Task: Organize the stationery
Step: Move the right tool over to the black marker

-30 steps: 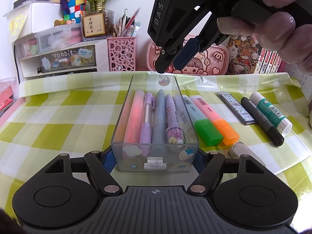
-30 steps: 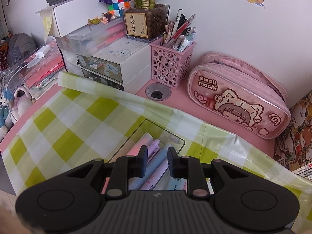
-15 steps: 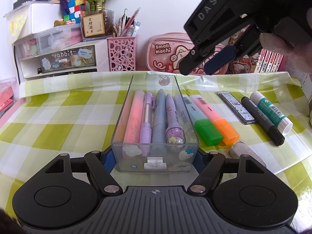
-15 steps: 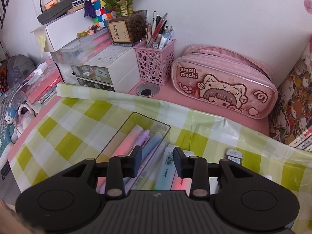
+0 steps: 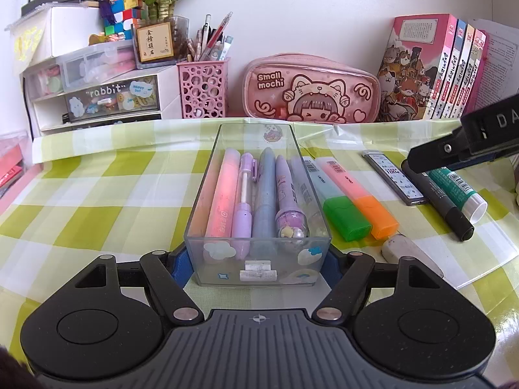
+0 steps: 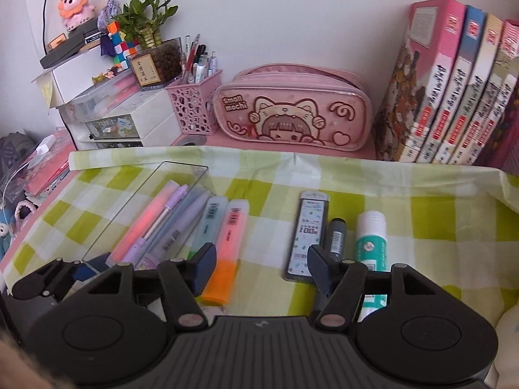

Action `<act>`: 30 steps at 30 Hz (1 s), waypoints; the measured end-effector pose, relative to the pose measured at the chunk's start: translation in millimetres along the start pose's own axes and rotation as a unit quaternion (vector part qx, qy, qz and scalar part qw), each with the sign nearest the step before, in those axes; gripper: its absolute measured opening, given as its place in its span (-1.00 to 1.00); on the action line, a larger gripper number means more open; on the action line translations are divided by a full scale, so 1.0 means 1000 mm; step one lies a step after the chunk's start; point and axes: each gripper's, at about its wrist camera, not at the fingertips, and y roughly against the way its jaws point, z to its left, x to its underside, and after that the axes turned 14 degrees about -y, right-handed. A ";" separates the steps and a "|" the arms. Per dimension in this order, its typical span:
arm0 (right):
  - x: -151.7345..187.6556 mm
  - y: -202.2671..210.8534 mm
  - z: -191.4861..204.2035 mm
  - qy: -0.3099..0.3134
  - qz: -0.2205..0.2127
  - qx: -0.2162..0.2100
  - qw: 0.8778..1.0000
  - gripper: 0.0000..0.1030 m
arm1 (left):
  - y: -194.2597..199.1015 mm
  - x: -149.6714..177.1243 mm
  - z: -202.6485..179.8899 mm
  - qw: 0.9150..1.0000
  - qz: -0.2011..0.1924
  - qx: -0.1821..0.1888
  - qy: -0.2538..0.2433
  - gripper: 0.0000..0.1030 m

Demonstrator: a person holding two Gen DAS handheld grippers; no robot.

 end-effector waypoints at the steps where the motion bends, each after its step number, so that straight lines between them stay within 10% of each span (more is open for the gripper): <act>1: 0.004 0.001 -0.003 -0.005 -0.004 0.001 1.000 0.46 | 0.000 0.000 0.000 1.000 0.000 0.000 0.000 0.42; 24: 0.044 -0.003 -0.031 -0.034 -0.046 0.016 0.998 0.48 | 0.000 0.000 -0.001 1.000 0.000 0.000 -0.001 0.42; 30: 0.045 -0.009 -0.036 -0.040 -0.046 0.035 0.998 0.10 | 0.000 0.000 -0.001 1.000 0.000 -0.001 -0.001 0.42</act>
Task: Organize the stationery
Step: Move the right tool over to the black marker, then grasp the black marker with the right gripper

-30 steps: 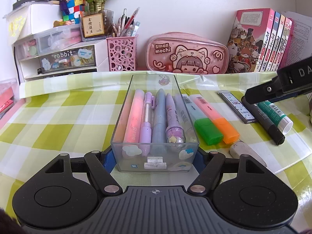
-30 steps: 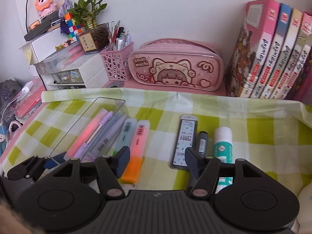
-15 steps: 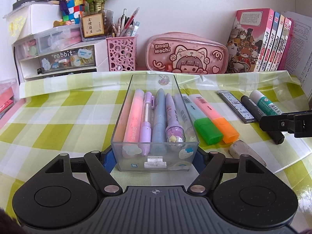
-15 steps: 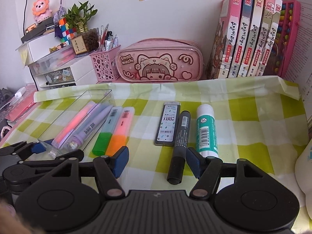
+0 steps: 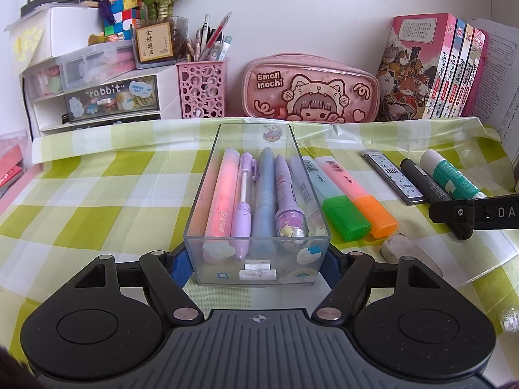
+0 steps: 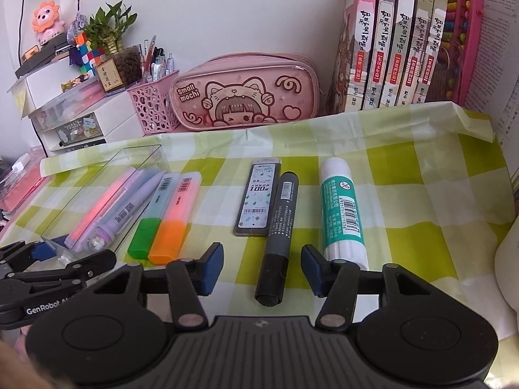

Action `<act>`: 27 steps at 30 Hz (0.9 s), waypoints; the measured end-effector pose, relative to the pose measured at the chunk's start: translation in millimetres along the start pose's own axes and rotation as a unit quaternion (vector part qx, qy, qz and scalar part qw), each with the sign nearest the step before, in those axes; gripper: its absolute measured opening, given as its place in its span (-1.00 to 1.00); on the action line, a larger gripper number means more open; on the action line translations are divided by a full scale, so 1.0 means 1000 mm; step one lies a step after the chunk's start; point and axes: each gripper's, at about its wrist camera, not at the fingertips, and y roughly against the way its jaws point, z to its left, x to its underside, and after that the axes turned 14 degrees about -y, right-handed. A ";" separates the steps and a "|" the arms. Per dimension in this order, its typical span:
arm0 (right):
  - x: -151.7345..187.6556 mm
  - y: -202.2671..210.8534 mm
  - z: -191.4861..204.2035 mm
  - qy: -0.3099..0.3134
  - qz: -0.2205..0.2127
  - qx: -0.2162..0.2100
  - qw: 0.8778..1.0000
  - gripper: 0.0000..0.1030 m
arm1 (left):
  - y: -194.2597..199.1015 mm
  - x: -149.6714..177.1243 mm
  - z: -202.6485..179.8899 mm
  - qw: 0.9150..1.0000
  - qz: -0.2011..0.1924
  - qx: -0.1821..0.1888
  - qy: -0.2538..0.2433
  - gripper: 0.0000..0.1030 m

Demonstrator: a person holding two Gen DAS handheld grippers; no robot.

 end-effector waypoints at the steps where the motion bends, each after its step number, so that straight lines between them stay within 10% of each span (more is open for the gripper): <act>1: 0.001 0.000 0.000 0.003 -0.004 0.006 1.000 0.03 | 0.000 0.000 0.000 1.000 0.000 0.000 0.000 0.42; 27: -0.030 -0.025 0.027 -0.016 0.094 -0.010 0.995 0.02 | 0.000 -0.001 -0.002 1.000 0.000 0.000 0.000 0.43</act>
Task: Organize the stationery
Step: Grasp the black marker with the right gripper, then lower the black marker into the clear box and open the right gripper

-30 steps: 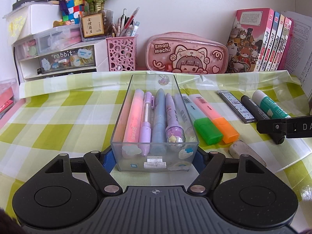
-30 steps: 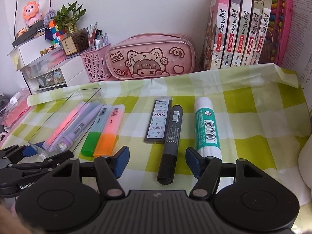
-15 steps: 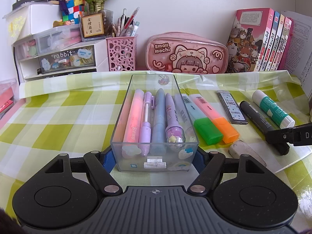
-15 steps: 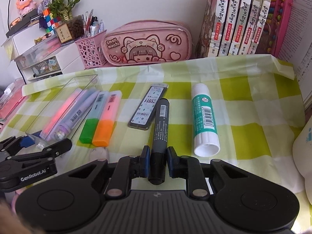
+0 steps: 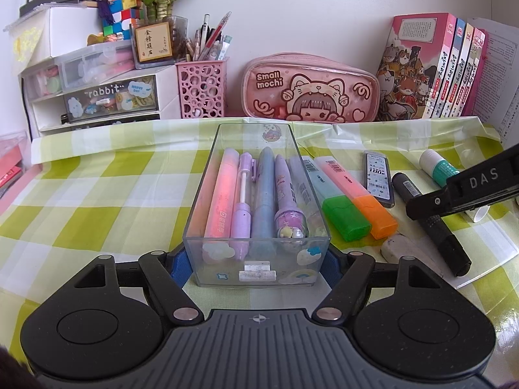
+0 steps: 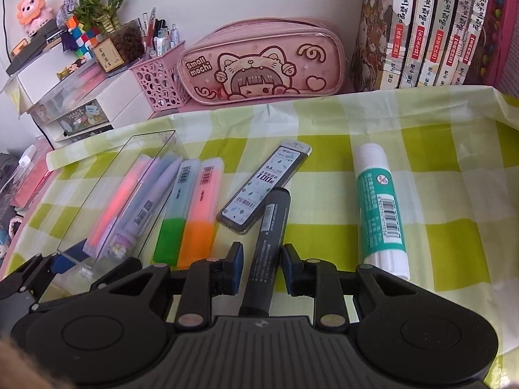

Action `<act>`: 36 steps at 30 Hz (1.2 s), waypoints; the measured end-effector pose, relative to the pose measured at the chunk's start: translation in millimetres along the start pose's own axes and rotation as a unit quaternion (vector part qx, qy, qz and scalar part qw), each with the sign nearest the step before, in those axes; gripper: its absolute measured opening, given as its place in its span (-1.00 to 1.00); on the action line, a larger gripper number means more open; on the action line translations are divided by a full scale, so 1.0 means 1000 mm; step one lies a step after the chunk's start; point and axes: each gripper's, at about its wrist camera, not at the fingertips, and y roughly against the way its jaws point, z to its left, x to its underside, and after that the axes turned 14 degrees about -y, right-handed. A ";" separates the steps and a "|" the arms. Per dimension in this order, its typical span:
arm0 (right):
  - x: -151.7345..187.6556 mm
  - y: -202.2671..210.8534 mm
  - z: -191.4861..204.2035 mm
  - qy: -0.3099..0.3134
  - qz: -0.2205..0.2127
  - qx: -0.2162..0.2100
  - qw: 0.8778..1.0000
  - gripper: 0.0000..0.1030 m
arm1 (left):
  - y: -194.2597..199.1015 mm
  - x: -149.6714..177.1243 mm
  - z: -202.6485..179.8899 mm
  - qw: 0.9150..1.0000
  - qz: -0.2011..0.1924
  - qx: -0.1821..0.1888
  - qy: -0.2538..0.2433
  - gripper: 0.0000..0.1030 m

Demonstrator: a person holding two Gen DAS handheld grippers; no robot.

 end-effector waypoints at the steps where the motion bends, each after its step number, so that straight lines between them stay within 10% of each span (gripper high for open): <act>1: -0.001 -0.002 0.002 0.003 -0.001 0.005 1.000 -0.05 | 0.000 0.000 0.000 1.000 0.000 0.000 0.000 0.43; 8: -0.011 0.006 0.010 -0.013 -0.013 -0.008 1.000 -0.12 | -0.001 0.000 -0.001 1.000 0.000 0.000 0.000 0.43; 21: -0.051 -0.004 0.050 -0.139 0.051 -0.172 0.974 -0.12 | -0.001 0.000 -0.003 1.000 -0.001 0.005 -0.003 0.43; 36: -0.058 -0.073 0.081 -0.178 0.138 -0.171 0.959 -0.12 | 0.000 0.000 0.000 1.000 -0.005 0.021 -0.003 0.45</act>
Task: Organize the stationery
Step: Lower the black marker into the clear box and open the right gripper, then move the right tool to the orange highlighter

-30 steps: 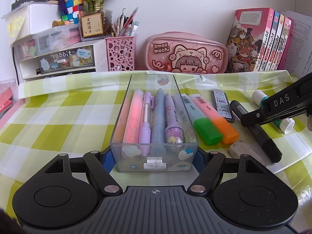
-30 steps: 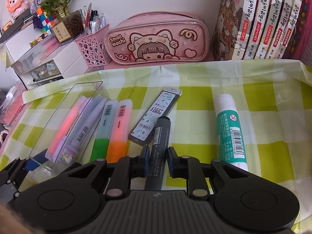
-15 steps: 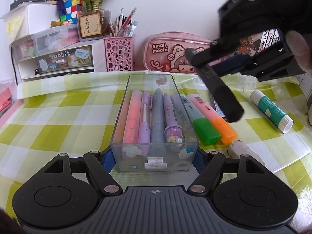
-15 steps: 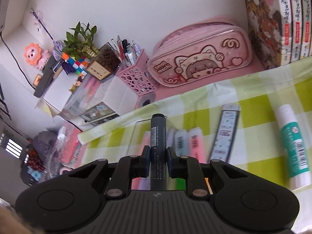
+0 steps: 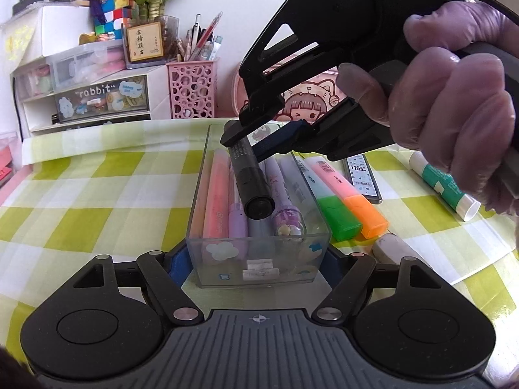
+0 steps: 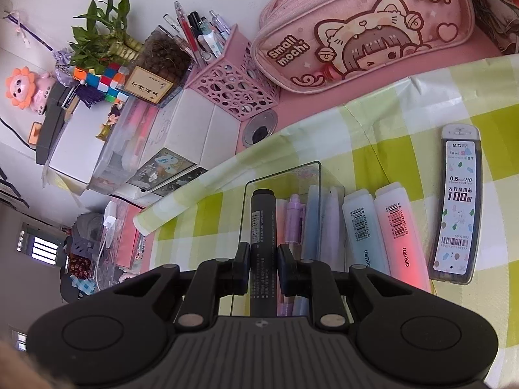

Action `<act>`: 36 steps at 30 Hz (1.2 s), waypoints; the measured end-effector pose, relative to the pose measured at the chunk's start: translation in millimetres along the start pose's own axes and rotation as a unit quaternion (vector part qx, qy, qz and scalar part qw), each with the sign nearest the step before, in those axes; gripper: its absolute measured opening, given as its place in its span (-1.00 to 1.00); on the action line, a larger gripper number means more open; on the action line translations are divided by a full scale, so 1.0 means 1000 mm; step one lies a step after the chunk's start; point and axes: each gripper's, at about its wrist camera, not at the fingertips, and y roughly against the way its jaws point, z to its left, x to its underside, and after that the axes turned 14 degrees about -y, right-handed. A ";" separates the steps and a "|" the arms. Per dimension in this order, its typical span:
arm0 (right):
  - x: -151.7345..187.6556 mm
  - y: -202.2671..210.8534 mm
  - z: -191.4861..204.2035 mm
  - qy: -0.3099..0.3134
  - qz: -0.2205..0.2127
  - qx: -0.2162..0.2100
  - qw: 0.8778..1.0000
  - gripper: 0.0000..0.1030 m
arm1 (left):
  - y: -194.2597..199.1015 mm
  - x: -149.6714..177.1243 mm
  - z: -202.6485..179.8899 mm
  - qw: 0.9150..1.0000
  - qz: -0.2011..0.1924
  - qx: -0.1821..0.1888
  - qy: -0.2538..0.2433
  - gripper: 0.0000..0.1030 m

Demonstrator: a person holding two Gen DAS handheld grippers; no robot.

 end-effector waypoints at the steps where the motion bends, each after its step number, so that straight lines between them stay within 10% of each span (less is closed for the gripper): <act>1: 0.000 -0.002 0.001 -0.001 0.001 0.001 1.000 -0.12 | 0.000 0.000 0.000 1.000 0.000 0.001 0.000 0.45; 25: 0.006 0.007 0.009 0.037 0.001 0.003 0.999 -0.07 | 0.000 0.000 0.000 1.000 -0.003 0.008 0.003 0.47; 36: 0.026 0.057 0.003 0.116 -0.066 0.004 0.991 0.28 | -0.001 -0.001 -0.001 1.000 -0.001 0.001 0.000 0.47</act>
